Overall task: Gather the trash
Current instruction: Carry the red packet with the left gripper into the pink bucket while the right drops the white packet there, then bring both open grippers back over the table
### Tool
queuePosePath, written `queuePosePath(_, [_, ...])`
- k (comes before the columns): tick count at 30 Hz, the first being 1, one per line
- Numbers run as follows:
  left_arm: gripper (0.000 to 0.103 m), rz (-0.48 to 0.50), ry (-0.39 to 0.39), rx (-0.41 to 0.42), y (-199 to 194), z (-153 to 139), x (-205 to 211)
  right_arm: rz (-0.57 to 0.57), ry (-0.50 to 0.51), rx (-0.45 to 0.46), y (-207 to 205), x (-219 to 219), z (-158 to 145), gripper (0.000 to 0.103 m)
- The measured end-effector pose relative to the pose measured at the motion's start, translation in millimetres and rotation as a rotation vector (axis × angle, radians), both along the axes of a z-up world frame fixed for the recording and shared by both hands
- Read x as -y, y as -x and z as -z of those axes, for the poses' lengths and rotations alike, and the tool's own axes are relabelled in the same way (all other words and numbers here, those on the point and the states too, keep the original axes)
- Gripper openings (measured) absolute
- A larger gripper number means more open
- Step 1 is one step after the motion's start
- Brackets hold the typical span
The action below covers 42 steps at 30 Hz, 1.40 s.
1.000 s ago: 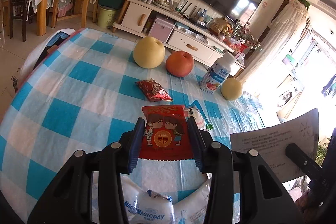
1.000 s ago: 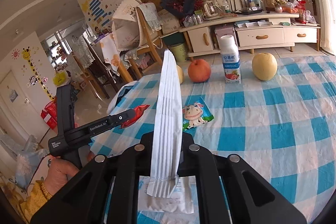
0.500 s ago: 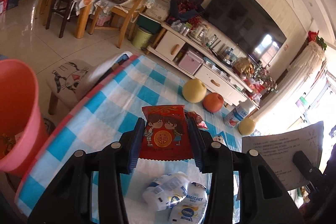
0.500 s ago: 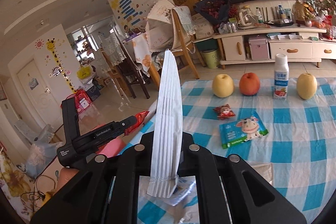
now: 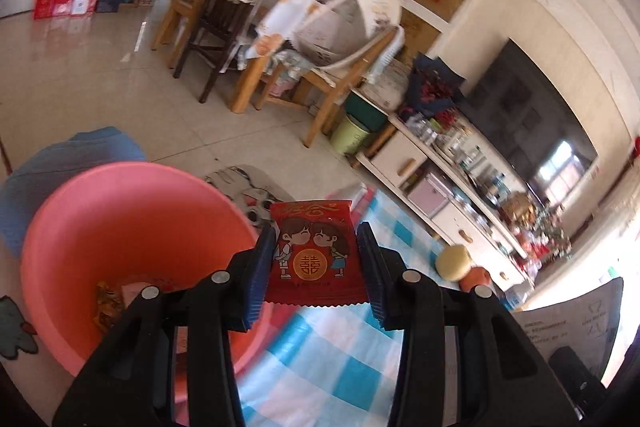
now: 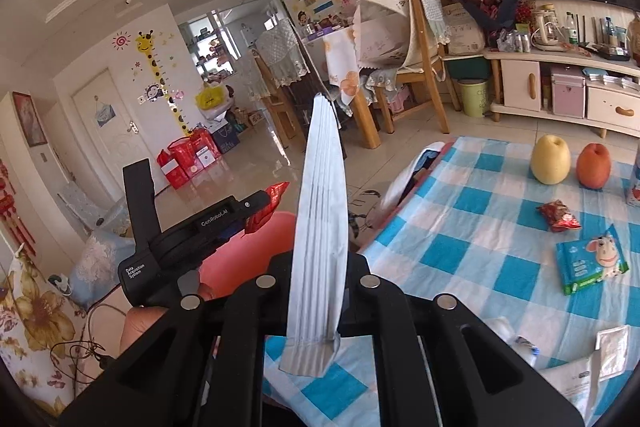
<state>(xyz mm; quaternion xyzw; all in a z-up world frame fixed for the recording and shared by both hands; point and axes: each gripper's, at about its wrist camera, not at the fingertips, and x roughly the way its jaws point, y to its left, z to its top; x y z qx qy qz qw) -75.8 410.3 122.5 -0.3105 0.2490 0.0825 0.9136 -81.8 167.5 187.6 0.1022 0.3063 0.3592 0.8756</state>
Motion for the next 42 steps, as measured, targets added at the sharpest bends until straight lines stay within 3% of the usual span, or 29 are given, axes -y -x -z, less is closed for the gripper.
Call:
queuePosePath(6, [0.044,-0.134,0.064,-0.026,12,10,-56,-0.085,0.001,-0.011,-20,-77,5,0.011])
queuePosePath(12, [0.046,-0.202,0.100,-0.108,10,24,-85,-0.120,0.053,-0.045,-43,-142,27,0.015])
queuePosePath(13, [0.055,-0.213,0.099,-0.120,11,25,-87,-0.111,0.072,-0.064,-48,-147,35,0.018])
queuePosePath(14, [0.070,-0.232,0.095,-0.134,11,25,-89,-0.104,0.083,-0.094,-54,-151,44,0.025])
queuePosePath(16, [0.076,-0.260,0.076,-0.139,13,24,-92,-0.084,0.080,-0.130,-58,-149,55,0.050])
queuePosePath(19, [0.083,-0.277,0.047,-0.133,12,22,-93,-0.046,0.092,-0.128,-58,-134,61,0.063])
queuePosePath(25, [0.086,-0.295,-0.007,-0.107,13,18,-85,0.020,0.159,-0.070,-48,-98,54,0.084])
queuePosePath(34, [0.089,-0.266,-0.130,0.055,17,-3,-47,0.055,0.304,0.052,-21,-51,45,0.089])
queuePosePath(42, [0.092,-0.181,-0.162,0.129,14,-15,-15,0.116,0.375,0.106,-1,-5,41,0.093])
